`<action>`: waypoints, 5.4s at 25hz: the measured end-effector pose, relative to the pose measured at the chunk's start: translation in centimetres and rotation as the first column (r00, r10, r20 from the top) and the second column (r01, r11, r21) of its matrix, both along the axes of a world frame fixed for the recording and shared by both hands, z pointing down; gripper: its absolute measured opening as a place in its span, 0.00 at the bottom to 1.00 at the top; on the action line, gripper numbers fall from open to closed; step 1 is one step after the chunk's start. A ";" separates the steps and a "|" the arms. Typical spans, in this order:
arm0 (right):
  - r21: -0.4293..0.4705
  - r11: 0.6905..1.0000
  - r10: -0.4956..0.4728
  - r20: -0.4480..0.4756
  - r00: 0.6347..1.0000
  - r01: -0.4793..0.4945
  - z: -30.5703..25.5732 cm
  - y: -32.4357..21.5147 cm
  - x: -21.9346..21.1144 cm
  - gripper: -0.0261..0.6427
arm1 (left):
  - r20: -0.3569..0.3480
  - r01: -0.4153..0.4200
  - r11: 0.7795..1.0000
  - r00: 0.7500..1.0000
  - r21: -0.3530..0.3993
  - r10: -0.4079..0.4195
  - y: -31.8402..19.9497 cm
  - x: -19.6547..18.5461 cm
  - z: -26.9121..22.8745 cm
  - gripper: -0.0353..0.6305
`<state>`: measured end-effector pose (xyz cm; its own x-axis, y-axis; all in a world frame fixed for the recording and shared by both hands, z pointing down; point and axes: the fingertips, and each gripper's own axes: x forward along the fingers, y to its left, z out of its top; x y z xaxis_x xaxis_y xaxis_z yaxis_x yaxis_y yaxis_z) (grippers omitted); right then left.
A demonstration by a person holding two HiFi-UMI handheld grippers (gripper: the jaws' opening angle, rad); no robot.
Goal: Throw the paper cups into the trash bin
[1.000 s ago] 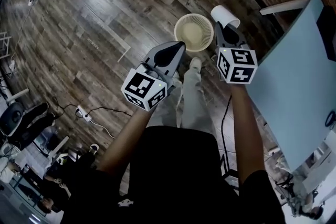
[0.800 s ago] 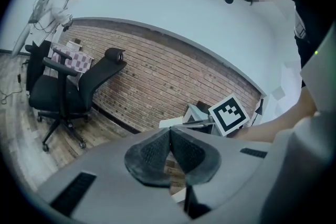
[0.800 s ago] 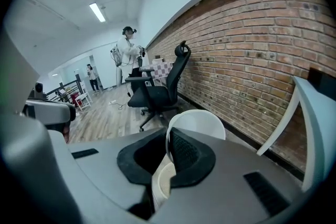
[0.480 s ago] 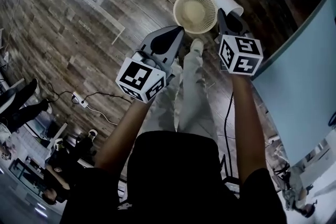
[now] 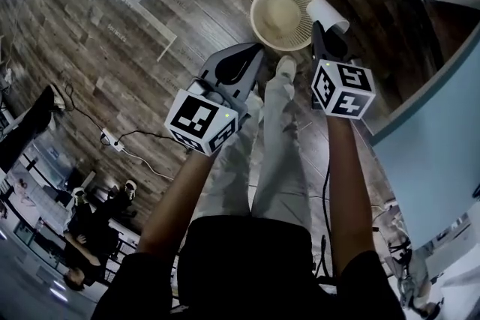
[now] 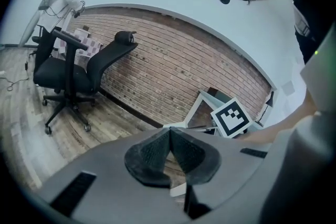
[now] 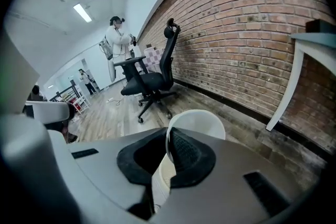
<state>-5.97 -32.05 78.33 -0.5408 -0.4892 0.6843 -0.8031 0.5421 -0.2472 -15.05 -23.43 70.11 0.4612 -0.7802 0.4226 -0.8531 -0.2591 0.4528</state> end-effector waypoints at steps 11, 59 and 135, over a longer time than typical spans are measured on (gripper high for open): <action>-0.064 0.998 0.024 0.007 1.000 -0.024 6.5 0.7 -0.3 0.06 | -0.008 0.005 0.999 1.000 -0.051 -0.006 -1.3 -0.3 5.3 0.06; -0.396 0.905 -0.265 -0.240 0.934 0.156 32.6 6.3 -0.8 0.06 | 0.040 -0.035 0.986 0.998 -0.161 0.042 0.3 -2.9 16.0 0.06; 0.353 0.932 -0.193 0.283 0.939 0.085 -36.5 6.8 -7.6 0.05 | 0.081 -0.087 0.953 0.995 0.292 0.066 0.6 -2.1 -26.1 0.06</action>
